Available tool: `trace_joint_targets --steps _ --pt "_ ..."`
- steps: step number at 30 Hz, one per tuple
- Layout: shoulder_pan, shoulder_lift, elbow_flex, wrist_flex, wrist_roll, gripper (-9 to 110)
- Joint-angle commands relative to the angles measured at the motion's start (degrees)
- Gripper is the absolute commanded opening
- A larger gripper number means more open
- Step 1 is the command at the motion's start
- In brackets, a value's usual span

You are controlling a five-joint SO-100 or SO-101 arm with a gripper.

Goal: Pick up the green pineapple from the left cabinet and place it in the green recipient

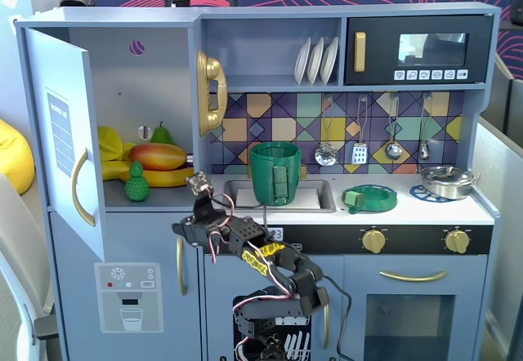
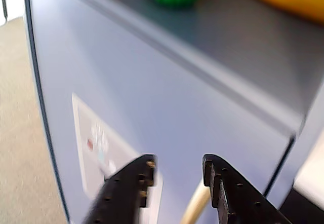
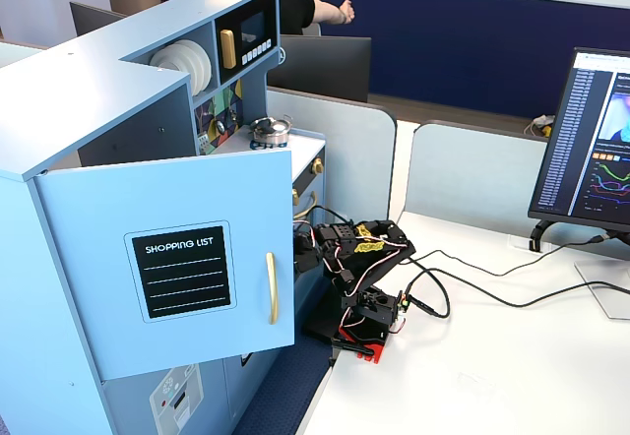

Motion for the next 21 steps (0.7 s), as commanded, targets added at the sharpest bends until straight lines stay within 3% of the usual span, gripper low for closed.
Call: trace_joint_targets --steps 1,11,21 --pt "0.09 -5.10 -8.09 -3.52 0.97 14" --pt "-0.79 -14.68 -14.06 -14.94 8.09 32" --pt "0.09 -25.66 -21.36 -22.41 11.51 43"
